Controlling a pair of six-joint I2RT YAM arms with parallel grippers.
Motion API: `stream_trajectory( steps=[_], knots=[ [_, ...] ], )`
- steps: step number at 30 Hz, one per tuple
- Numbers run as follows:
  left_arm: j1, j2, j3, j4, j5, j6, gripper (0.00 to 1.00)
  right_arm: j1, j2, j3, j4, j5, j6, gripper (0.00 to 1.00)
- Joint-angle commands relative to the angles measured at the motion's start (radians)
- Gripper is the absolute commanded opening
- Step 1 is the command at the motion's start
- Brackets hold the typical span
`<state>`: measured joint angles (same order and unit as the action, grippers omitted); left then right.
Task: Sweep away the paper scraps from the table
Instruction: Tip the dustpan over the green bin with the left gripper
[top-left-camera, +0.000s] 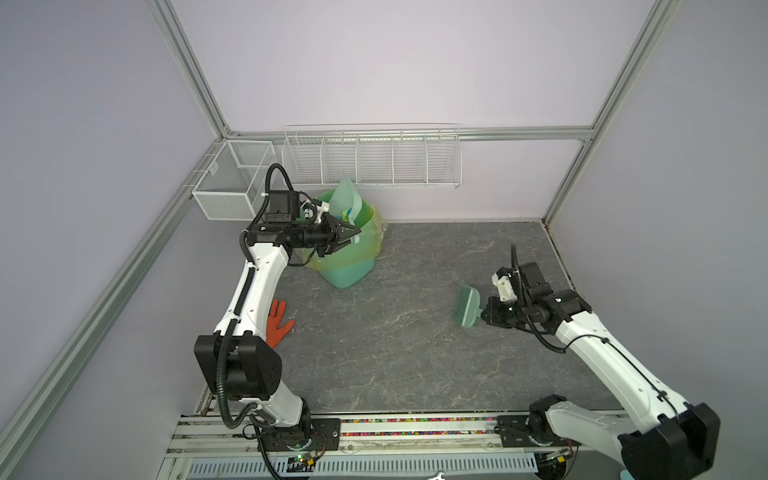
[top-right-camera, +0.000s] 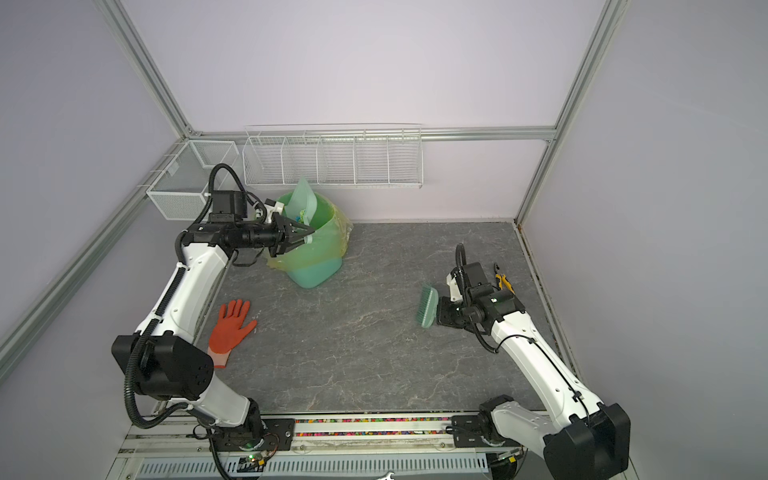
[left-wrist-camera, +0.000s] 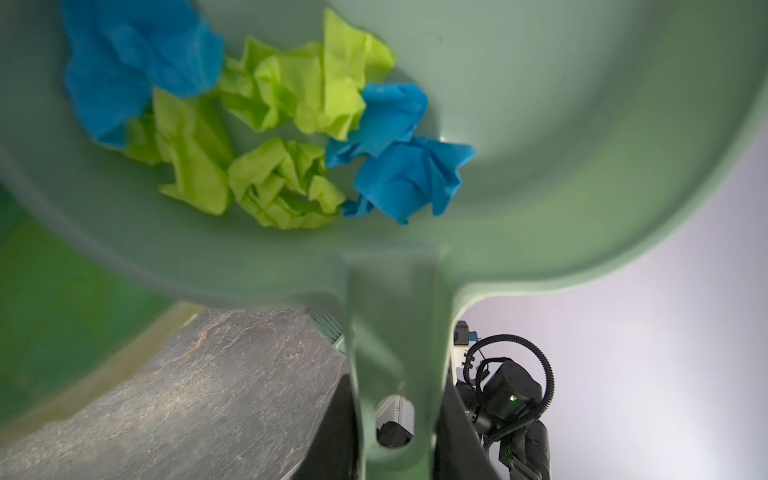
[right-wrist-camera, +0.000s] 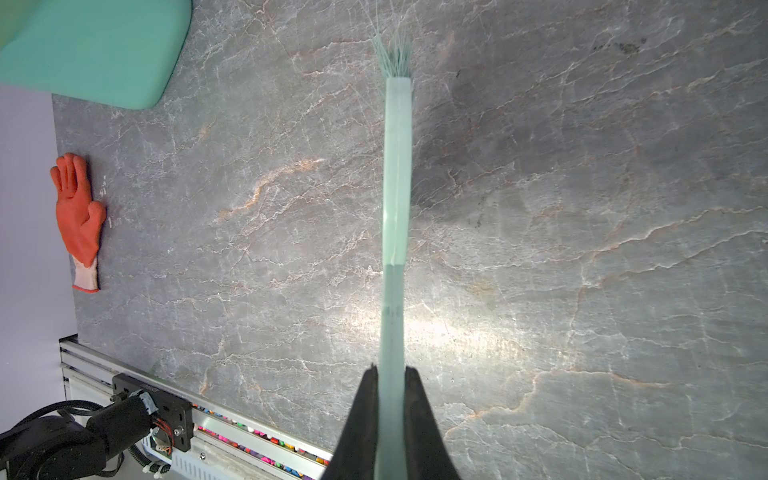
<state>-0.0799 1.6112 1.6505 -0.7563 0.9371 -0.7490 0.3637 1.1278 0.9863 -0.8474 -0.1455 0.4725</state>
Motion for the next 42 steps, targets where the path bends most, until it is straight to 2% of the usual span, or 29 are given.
stream_trajectory(
  steps=[1, 10, 17, 25, 28, 31, 34, 35, 42],
  knots=[
    [0.019, -0.034, -0.035, 0.131, 0.078, -0.077, 0.0, 0.007, -0.02, 0.001, 0.004, 0.015, 0.012, 0.07],
    [0.039, -0.077, -0.191, 0.464, 0.176, -0.321, 0.0, 0.009, -0.031, 0.003, -0.001, 0.026, 0.017, 0.07],
    [0.058, -0.093, -0.33, 0.919, 0.251, -0.666, 0.0, 0.01, -0.028, 0.014, -0.004, 0.026, 0.017, 0.07],
    [0.074, -0.097, -0.37, 1.087, 0.281, -0.782, 0.0, 0.011, -0.022, 0.03, -0.013, 0.027, 0.017, 0.07],
    [0.08, -0.081, -0.416, 1.307, 0.289, -0.952, 0.0, 0.015, -0.016, 0.039, -0.014, 0.029, 0.017, 0.07],
    [0.089, -0.029, -0.457, 1.683, 0.28, -1.242, 0.0, 0.02, -0.012, 0.044, -0.012, 0.029, 0.021, 0.07],
    [0.095, 0.076, -0.451, 2.136, 0.231, -1.603, 0.0, 0.026, -0.008, 0.048, -0.011, 0.034, 0.025, 0.07],
    [0.094, 0.099, -0.448, 2.174, 0.234, -1.643, 0.0, 0.028, -0.007, 0.049, -0.012, 0.036, 0.026, 0.07],
    [0.103, 0.083, -0.47, 2.172, 0.257, -1.613, 0.0, 0.04, -0.004, 0.061, -0.021, 0.055, 0.032, 0.07]
  ],
)
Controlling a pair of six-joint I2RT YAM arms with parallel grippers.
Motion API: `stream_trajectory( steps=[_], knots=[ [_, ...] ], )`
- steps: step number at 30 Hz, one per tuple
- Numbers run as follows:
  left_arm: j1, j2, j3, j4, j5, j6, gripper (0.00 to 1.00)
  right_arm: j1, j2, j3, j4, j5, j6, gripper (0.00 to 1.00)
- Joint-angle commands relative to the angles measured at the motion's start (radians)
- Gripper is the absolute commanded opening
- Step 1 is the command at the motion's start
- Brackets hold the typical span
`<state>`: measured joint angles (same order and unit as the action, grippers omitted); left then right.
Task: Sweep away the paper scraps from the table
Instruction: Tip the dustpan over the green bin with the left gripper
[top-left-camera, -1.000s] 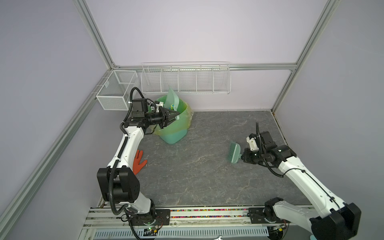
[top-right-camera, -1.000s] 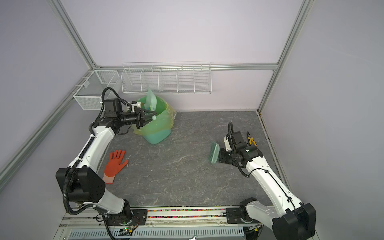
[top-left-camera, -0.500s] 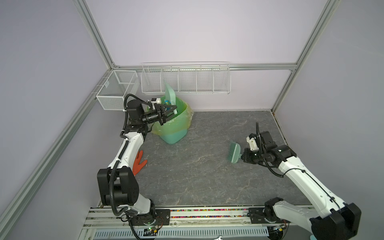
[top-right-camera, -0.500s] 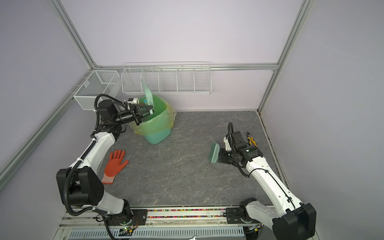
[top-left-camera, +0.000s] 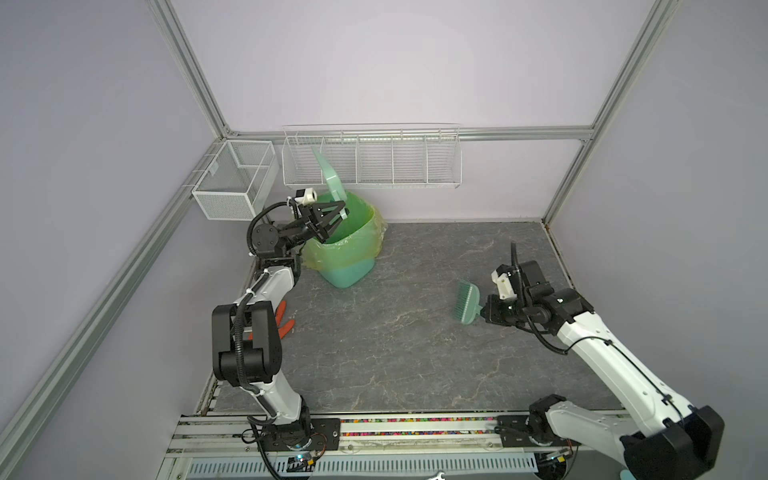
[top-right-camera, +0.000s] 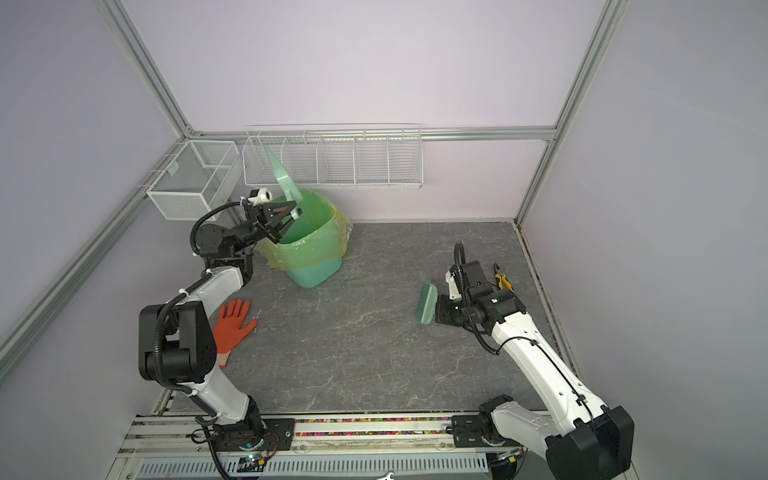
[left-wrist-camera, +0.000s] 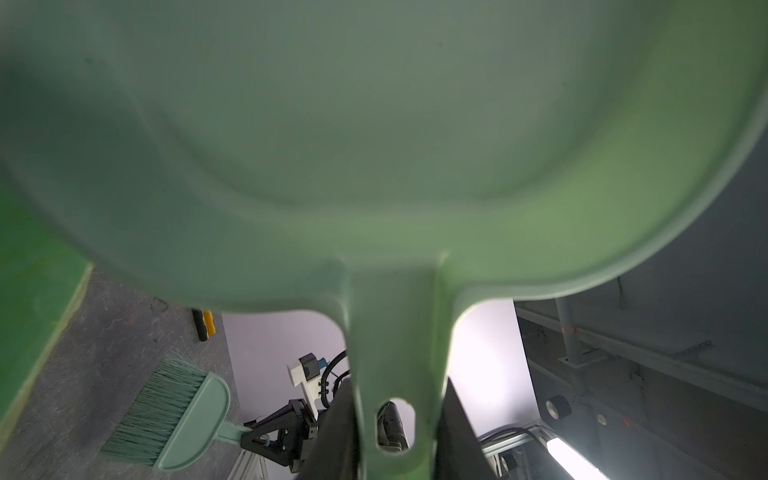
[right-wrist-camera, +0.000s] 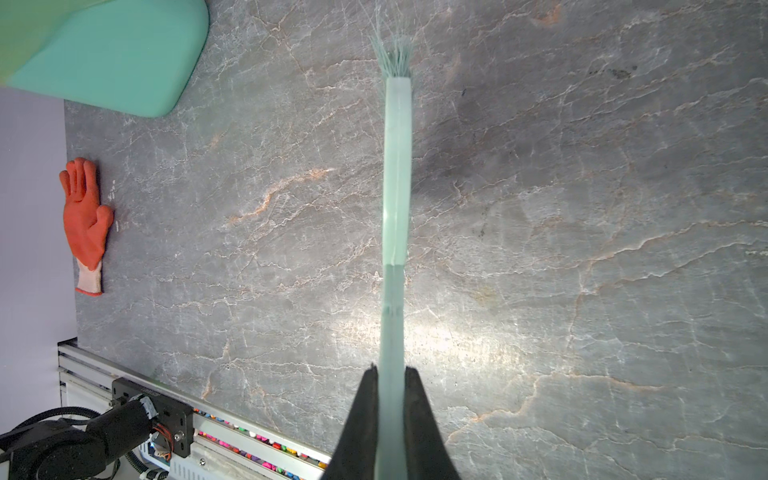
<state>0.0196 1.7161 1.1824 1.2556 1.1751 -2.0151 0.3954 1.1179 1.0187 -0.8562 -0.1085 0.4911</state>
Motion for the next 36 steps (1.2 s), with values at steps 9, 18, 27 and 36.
stream_trajectory(
  steps=[9, 18, 27, 36],
  knots=[
    [0.006, -0.034, -0.026, 0.16, 0.024, -0.348, 0.0, 0.021, 0.02, 0.04, -0.006, 0.024, 0.018, 0.07],
    [0.005, -0.075, -0.08, 0.157, 0.021, -0.322, 0.0, 0.025, 0.02, 0.037, 0.004, 0.014, 0.021, 0.07],
    [-0.067, -0.198, -0.136, -0.015, 0.02, -0.2, 0.0, 0.005, 0.034, 0.063, 0.022, -0.016, 0.026, 0.07],
    [-0.205, -0.385, 0.137, -1.588, -0.082, 0.996, 0.0, -0.098, 0.047, 0.074, 0.012, -0.035, -0.004, 0.07]
  ],
)
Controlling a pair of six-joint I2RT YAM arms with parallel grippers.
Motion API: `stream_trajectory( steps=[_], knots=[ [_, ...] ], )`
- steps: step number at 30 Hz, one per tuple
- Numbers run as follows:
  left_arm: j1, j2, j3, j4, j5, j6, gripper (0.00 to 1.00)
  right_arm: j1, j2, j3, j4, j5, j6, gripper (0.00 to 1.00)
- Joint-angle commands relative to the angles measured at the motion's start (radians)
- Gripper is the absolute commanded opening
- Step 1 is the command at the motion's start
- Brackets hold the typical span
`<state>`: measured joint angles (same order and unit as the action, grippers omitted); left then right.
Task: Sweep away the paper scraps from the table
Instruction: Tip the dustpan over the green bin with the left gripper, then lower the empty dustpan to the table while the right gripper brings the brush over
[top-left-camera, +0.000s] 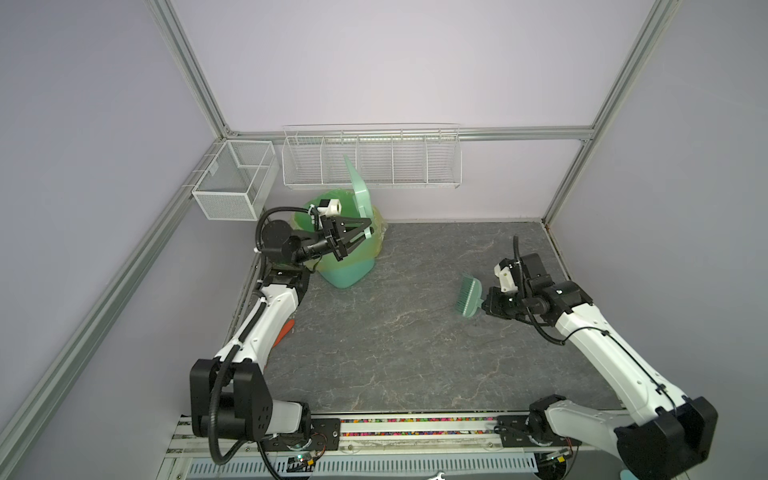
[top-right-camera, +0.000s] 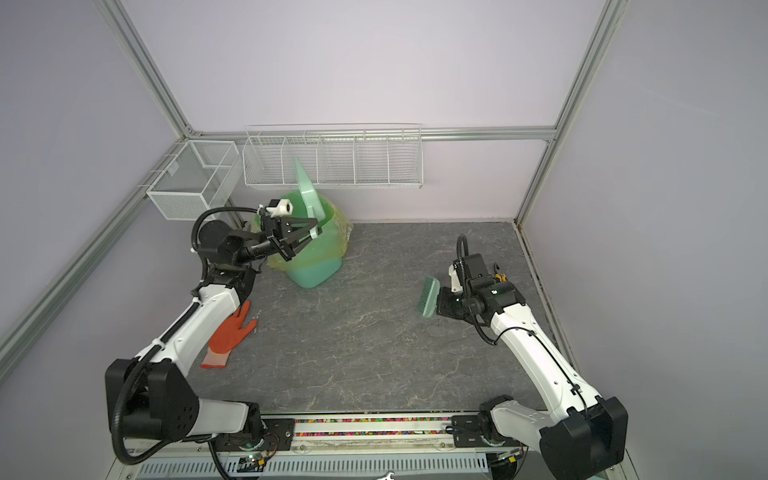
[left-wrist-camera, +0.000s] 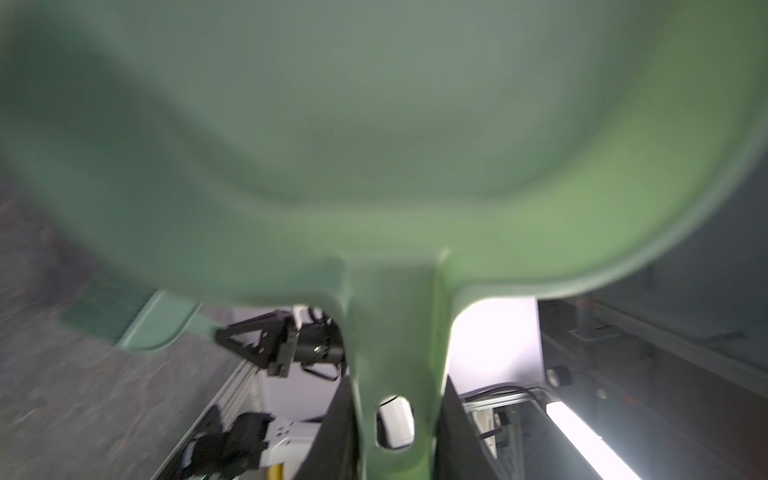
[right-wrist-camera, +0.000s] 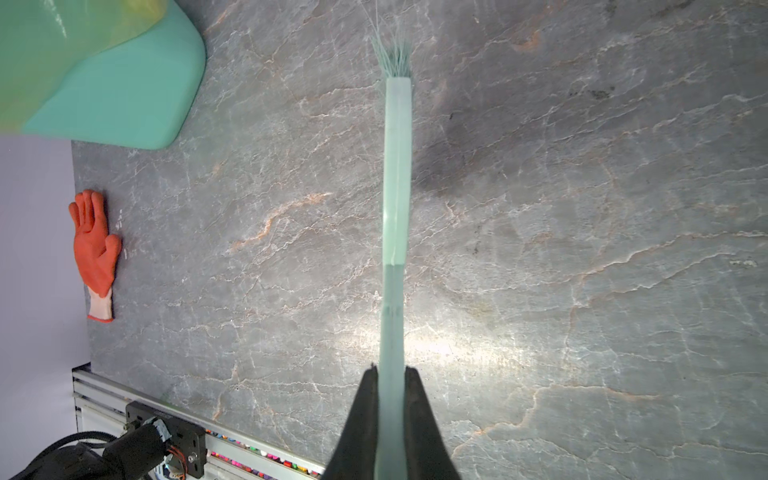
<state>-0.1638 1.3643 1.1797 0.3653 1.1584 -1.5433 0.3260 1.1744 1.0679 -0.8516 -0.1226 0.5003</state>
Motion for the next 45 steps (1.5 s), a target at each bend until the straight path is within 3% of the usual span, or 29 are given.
stream_trajectory(
  steps=[1, 17, 27, 31, 40, 45],
  knots=[
    [-0.037, -0.029, 0.174, -0.774, -0.082, 0.585, 0.0, -0.045, -0.013, 0.023, 0.008, -0.028, -0.016, 0.07],
    [-0.358, 0.121, 0.365, -1.112, -0.394, 0.863, 0.0, -0.344, -0.097, -0.012, 0.049, -0.21, -0.004, 0.07],
    [-0.507, 0.281, 0.541, -1.389, -0.674, 1.048, 0.0, -0.459, -0.161, -0.027, 0.054, -0.198, 0.013, 0.07],
    [-0.57, 0.348, 0.598, -1.45, -0.803, 1.102, 0.0, -0.494, -0.199, -0.051, 0.096, -0.222, 0.033, 0.07],
    [-0.644, 0.556, 0.737, -1.533, -0.965, 1.196, 0.0, -0.501, -0.231, -0.059, 0.158, -0.264, 0.048, 0.07],
    [-0.648, 0.657, 0.814, -1.552, -0.97, 1.221, 0.0, -0.501, -0.235, -0.059, 0.188, -0.28, 0.055, 0.07]
  ],
)
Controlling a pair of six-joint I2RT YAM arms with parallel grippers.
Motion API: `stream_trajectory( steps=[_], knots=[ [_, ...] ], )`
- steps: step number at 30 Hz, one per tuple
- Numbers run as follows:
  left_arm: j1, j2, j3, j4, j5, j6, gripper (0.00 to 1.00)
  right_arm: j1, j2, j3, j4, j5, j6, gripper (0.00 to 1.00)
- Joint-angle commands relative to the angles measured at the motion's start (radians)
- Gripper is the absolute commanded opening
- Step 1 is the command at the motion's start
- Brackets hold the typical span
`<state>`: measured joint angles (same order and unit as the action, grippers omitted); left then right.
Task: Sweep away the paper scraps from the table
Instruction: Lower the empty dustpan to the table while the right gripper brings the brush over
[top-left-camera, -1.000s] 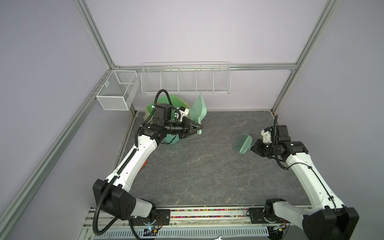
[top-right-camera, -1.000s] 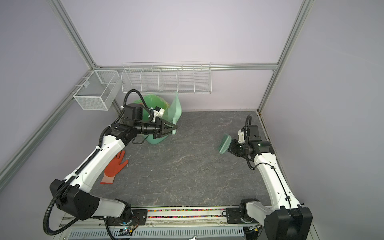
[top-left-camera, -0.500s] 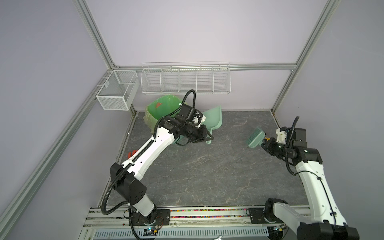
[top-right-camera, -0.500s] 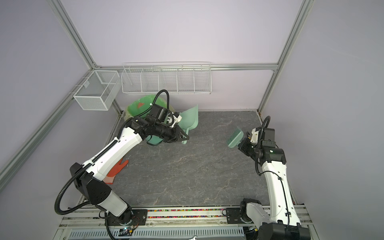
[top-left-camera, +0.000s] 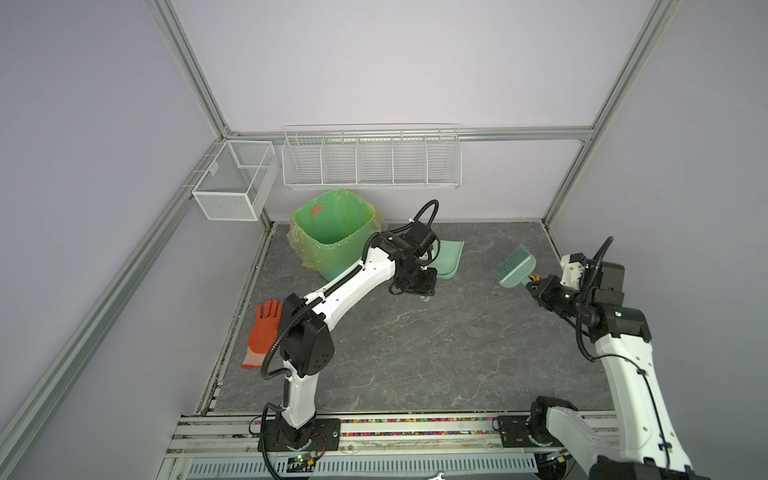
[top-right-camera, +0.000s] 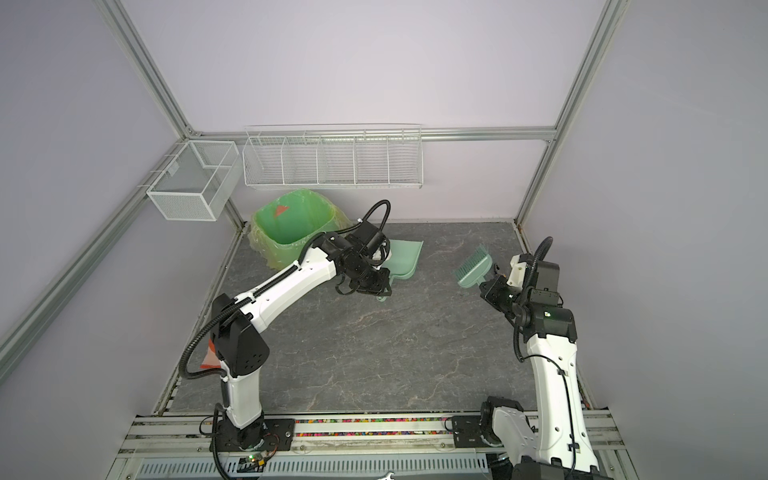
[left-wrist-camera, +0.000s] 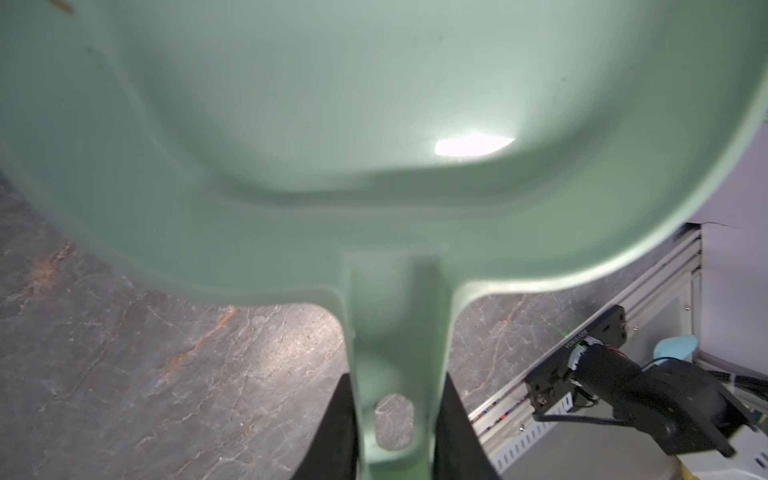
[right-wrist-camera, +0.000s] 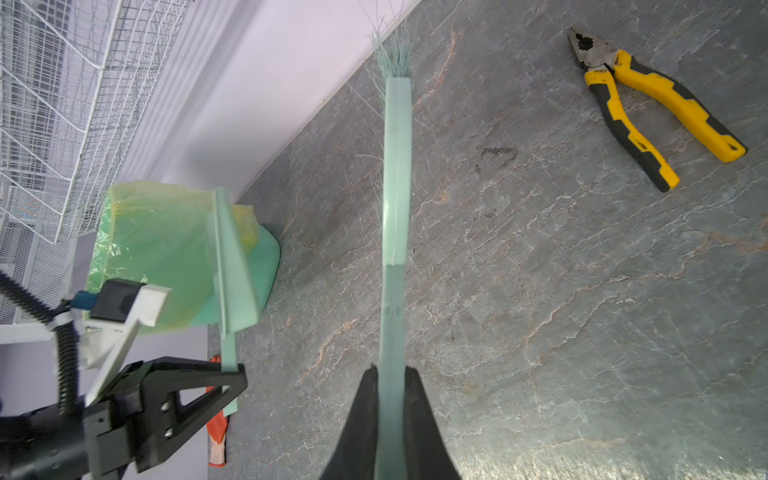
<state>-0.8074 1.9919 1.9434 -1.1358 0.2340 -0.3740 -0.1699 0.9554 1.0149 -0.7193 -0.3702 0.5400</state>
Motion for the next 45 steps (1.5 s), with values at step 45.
stream_trajectory(
  steps=[45],
  knots=[
    [-0.005, 0.582, 0.597, -0.23, -0.104, 0.268, 0.0, 0.169, 0.181, -0.144, 0.541, -0.111, 0.228, 0.07]
  ],
)
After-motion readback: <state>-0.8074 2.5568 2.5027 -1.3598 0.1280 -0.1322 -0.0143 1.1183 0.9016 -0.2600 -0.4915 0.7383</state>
